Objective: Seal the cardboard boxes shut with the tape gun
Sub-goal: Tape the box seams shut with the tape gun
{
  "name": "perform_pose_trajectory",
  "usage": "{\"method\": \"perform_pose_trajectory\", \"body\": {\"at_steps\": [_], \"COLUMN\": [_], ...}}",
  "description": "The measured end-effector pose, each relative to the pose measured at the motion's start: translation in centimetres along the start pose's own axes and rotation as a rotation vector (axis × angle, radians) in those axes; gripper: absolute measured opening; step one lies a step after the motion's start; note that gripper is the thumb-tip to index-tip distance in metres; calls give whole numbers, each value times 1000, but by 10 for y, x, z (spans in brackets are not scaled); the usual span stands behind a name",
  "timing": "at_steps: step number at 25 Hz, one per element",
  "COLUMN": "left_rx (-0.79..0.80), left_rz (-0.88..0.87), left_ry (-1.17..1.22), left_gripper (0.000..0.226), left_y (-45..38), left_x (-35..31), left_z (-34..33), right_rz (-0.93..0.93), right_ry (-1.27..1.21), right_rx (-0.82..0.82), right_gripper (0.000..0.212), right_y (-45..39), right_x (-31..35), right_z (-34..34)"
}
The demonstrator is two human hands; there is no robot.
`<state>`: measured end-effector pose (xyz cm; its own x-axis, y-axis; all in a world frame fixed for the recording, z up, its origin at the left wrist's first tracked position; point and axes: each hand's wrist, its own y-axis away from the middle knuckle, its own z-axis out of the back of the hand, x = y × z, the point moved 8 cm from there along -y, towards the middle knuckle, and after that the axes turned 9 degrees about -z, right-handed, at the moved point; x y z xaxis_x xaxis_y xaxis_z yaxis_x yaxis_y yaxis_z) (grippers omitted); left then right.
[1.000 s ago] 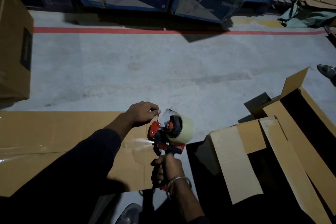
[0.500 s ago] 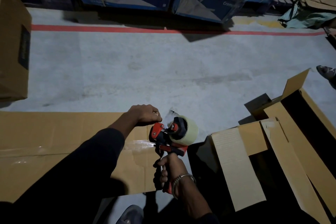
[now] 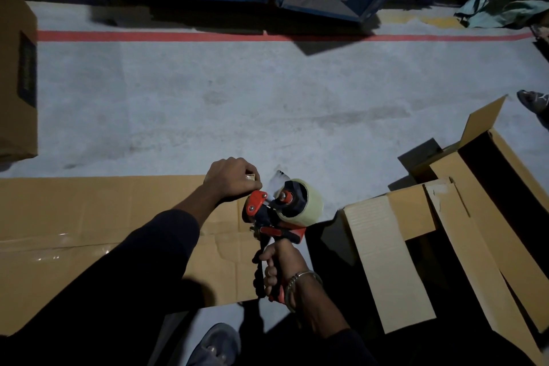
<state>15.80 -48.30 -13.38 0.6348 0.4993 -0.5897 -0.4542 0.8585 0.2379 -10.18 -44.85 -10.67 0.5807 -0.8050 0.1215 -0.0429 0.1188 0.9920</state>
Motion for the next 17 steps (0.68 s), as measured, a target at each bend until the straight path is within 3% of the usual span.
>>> {"method": "perform_pose_trajectory", "body": {"at_steps": [6,12,14,17], "left_rx": [-53,-66,-64,-90], "left_rz": [-46,-48,-58,-45], "left_ry": [-77,-61,-51,-63], "left_gripper": [25,23,23,26], "left_y": [2,2,-3,-11], "left_x": [-4,-2,0,9], "left_z": [2,2,4,16], "right_rz": [52,-13,24,71], "right_ry": [134,205,278,216], "right_rx": [-94,-242,-296,-252], "right_gripper": [41,23,19,25], "right_y": [16,15,15,12], "right_x": [-6,-65,-63,-43], "right_z": [15,50,51,42]}}
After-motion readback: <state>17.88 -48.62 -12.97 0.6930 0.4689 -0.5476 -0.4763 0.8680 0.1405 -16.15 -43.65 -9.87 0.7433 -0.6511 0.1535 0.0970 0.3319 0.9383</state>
